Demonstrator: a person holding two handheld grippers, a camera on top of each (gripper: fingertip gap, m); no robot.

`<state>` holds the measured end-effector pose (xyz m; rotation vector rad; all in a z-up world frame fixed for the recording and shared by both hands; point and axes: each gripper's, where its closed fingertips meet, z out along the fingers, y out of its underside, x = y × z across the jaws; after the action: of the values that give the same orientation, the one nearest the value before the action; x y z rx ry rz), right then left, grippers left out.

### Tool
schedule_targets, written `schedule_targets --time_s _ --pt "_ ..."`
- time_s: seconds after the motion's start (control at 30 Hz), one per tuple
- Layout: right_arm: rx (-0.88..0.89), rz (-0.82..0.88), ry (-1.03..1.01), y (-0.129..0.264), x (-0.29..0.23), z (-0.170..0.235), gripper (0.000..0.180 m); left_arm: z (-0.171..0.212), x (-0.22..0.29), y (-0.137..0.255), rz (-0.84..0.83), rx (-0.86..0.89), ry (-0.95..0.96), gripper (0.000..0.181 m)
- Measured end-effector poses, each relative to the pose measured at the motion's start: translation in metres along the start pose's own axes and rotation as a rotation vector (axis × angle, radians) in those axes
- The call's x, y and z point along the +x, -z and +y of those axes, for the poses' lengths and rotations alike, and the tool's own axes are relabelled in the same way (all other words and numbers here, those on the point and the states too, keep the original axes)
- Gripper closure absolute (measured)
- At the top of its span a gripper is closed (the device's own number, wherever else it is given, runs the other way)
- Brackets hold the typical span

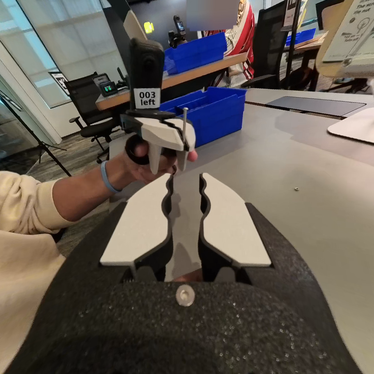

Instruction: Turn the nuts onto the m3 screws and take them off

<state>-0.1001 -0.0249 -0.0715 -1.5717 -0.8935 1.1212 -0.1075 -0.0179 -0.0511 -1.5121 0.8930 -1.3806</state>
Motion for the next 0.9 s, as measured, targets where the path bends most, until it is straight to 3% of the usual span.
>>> schedule_targets --time_s 0.17,0.9 --pt "0.090 -0.055 -0.104 0.004 -0.005 -0.012 0.158 0.006 0.001 -0.002 -0.001 -0.038 -0.008 0.179" --pt "0.071 -0.077 -0.042 -0.004 -0.008 -0.029 0.180 0.027 0.013 -0.015 0.016 -0.159 -0.074 0.179"
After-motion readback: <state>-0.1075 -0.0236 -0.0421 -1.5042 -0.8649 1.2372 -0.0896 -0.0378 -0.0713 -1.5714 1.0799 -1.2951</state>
